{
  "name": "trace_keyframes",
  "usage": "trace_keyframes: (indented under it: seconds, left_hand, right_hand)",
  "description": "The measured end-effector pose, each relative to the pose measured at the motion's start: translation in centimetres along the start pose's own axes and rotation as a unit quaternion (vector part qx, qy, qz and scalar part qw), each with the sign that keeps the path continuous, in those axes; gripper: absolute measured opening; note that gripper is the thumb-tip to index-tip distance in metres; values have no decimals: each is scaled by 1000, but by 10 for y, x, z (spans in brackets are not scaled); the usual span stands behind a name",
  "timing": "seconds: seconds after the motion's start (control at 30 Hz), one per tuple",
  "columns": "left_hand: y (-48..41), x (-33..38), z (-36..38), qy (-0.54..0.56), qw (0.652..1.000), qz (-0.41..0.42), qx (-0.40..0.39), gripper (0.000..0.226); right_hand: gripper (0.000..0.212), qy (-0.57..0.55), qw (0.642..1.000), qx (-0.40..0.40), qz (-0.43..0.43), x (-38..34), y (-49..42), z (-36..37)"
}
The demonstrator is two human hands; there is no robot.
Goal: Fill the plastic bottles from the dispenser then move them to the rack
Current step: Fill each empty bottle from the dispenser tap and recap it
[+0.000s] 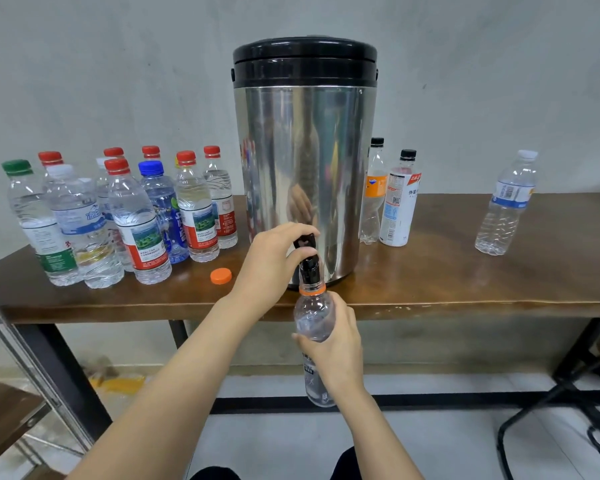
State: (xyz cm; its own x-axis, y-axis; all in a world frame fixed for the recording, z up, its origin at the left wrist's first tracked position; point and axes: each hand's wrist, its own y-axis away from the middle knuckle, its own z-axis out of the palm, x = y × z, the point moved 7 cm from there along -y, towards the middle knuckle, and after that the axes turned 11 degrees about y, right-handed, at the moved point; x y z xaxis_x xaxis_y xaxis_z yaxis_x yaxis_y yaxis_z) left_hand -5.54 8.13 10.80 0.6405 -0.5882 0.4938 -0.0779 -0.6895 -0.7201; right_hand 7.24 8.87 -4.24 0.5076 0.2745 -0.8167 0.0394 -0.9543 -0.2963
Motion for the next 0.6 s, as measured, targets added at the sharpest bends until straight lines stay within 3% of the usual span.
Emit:
trace_keyframes:
  seconds: [0.4,0.6]
  left_hand:
    - [11,18,-10,-102,988,83,82,12]
    - [49,8,0,-87,981,147,88,15]
  right_hand:
    - [82,-3,1000,7,-2,1,0,1]
    - [83,-4,1000,11,0,1,0,1]
